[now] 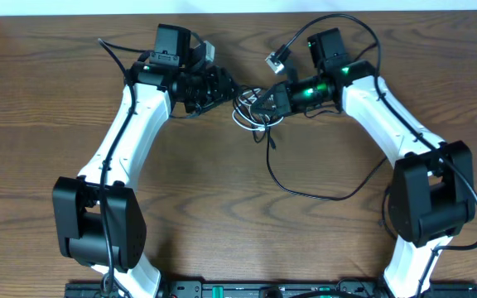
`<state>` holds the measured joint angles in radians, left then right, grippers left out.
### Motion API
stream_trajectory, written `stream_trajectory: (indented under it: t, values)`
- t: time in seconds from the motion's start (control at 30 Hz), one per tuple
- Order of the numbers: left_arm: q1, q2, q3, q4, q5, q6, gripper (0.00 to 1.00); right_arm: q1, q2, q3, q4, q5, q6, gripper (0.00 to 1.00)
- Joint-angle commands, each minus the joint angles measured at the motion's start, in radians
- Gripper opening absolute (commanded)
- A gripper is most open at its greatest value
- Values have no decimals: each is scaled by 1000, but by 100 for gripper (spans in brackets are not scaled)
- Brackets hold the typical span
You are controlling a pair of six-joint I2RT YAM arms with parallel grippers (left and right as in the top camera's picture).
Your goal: Untangle cables
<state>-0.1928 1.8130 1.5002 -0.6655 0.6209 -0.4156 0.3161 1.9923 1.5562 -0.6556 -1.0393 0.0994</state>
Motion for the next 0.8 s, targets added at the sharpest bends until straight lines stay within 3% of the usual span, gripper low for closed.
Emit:
stream_trajectory:
  t: [0.0,0.77]
  values:
    - [-5,-3,9,19,-13,31,61,-29,-18,1,-41,-120,-142,1]
    - [-55,50,9,123,-11,6,63,-25,-24,1,-146,-109,-257,1]
